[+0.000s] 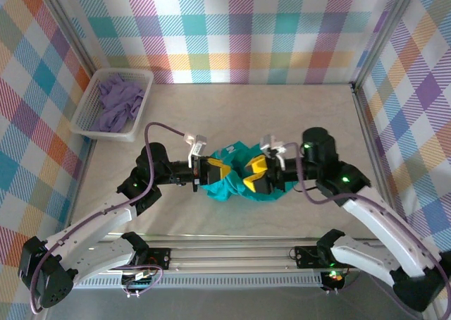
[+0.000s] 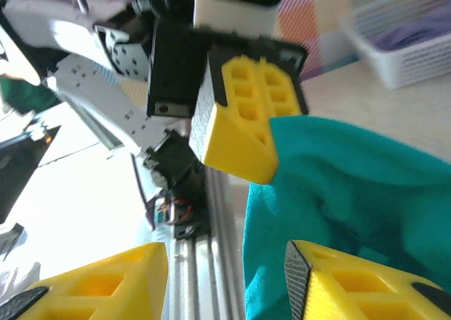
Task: Fold the inside-out t-shirt
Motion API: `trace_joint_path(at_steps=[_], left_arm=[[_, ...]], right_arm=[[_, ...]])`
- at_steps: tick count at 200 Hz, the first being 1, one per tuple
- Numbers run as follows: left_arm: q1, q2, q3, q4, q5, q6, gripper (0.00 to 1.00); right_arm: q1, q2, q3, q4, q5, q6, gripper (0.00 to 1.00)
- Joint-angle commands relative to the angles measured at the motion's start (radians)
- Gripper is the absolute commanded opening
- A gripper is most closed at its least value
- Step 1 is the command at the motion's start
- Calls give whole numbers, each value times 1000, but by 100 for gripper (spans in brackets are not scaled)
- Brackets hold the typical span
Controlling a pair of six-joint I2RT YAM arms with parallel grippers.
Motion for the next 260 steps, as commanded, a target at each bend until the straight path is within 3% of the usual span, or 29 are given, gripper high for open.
trace_joint_path(at_steps=[1, 36, 71, 107, 177, 209, 225, 260], left_arm=[[10, -17, 7, 4, 27, 26, 0], [9, -18, 12, 2, 32, 28, 0], [11, -17, 11, 1, 26, 27, 0], [9, -17, 14, -20, 7, 36, 0], [9, -18, 16, -44, -18, 46, 0], [10, -20, 15, -56, -42, 50, 0], [9, -27, 14, -86, -93, 59, 0], [9, -76, -5, -200, -308, 52, 23]], right_arm=[[11, 71, -13, 61, -48, -56, 48], [0, 162, 10, 78, -31, -93, 49], [-11, 199, 13, 81, -129, -94, 49], [-11, 193, -1, 77, -178, -94, 29], [-11, 152, -15, 61, -145, -94, 17], [-11, 148, -17, 61, -141, -87, 0], [-15, 126, -17, 33, -103, -100, 0], [-30, 41, -59, 120, -78, -56, 0]])
